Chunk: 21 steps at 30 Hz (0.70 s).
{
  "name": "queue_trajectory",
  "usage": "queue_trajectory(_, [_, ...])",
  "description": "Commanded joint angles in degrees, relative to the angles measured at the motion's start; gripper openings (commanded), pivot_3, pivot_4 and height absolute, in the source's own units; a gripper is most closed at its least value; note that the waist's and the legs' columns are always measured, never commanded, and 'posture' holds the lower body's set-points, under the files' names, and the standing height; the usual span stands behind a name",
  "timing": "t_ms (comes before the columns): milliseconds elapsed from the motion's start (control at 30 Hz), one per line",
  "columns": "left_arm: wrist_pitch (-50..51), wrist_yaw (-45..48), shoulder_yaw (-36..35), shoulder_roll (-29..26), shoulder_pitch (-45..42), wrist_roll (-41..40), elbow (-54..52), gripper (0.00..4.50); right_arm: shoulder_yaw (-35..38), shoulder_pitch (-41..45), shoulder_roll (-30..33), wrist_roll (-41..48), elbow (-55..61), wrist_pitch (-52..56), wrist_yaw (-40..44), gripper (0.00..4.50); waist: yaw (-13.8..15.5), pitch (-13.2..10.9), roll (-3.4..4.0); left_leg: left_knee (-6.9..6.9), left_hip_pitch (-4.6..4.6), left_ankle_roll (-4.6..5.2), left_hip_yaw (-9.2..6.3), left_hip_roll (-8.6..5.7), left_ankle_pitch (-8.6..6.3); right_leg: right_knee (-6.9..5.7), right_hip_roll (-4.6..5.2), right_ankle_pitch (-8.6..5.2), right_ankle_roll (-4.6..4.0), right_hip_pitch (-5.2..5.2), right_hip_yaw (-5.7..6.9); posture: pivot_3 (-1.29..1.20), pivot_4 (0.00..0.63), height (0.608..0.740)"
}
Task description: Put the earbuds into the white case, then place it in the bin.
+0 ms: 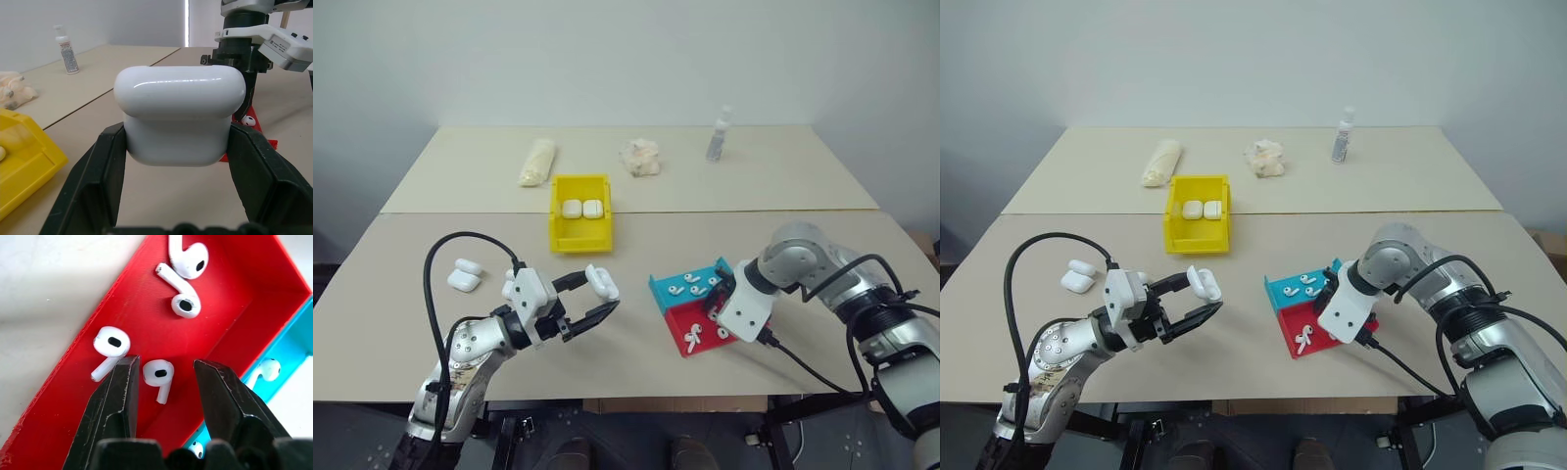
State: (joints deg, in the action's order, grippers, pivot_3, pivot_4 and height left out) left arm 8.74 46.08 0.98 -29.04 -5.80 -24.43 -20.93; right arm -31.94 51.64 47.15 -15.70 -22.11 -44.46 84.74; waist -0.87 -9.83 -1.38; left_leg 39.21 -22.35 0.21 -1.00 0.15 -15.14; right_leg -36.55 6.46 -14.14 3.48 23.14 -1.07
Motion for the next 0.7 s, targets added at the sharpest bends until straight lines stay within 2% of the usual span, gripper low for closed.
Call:
queue_trajectory(33, [-0.8, -0.5, -0.7, -0.2, 0.2, 0.2, -2.7, 2.77, 0.0, 2.3, 0.0, -0.4, -0.8, -2.6, -0.1, 2.16, -0.1, 0.0, 0.00, 0.00, 0.01, 0.00, 0.00, 0.00, 0.00, 0.00, -0.01, 0.00, 0.00, 0.00, 0.00, 0.00, 0.150, 0.740])
queue_trajectory(700, [-0.8, -0.5, -0.6, -0.2, 0.4, 0.3, -2.8, 2.77, -1.3, 3.3, -0.9, -3.9, -3.6, -5.7, -2.7, 2.16, -0.1, 0.0, 0.00, 0.00, 0.03, 0.00, 0.00, 0.01, 0.00, -0.04, -0.01, -0.01, -0.01, 0.00, -0.01, 0.00, 0.150, 0.740])
